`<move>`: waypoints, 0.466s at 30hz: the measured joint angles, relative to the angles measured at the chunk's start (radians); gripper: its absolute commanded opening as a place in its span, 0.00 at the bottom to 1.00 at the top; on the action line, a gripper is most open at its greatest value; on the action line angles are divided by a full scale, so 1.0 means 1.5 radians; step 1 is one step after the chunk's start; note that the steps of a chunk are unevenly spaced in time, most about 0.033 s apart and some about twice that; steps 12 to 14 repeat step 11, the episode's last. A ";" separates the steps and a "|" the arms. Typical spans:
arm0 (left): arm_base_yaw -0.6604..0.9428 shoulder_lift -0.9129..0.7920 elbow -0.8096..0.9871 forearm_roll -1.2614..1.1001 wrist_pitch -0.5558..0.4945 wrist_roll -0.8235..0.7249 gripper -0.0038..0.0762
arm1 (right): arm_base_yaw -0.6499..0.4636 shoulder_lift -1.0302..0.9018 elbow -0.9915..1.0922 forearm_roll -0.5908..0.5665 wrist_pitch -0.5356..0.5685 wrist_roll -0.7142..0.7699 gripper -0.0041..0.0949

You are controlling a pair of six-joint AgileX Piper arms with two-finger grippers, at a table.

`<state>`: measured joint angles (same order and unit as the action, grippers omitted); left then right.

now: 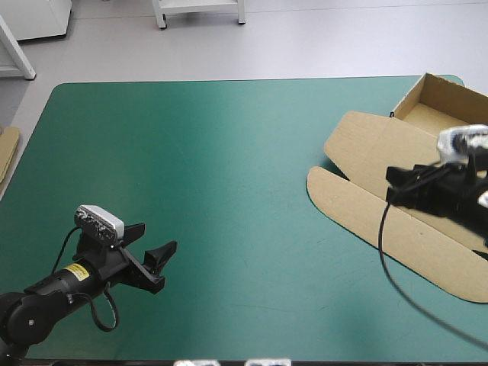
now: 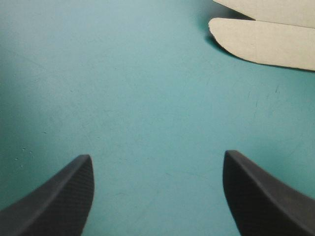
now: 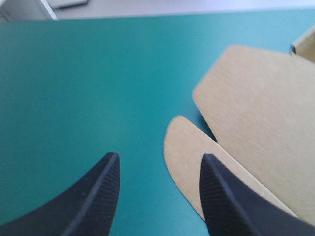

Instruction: Fold the box

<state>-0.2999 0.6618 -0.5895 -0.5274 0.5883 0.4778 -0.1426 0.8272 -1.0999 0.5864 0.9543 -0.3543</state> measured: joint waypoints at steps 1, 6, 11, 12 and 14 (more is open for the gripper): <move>0.000 0.000 0.000 -0.001 -0.003 0.001 0.71 | 0.025 -0.054 0.032 0.006 -0.031 -0.002 0.51; 0.000 0.000 0.000 -0.007 -0.009 0.004 0.71 | 0.086 -0.306 0.190 0.037 -0.146 0.004 0.40; 0.000 0.000 0.007 -0.048 -0.011 0.045 0.71 | 0.089 -0.424 0.327 0.052 -0.125 0.022 0.38; 0.000 0.000 0.007 -0.048 -0.011 0.045 0.71 | 0.089 -0.424 0.327 0.052 -0.125 0.022 0.38; 0.000 0.000 0.007 -0.048 -0.011 0.045 0.71 | 0.089 -0.424 0.327 0.052 -0.125 0.022 0.38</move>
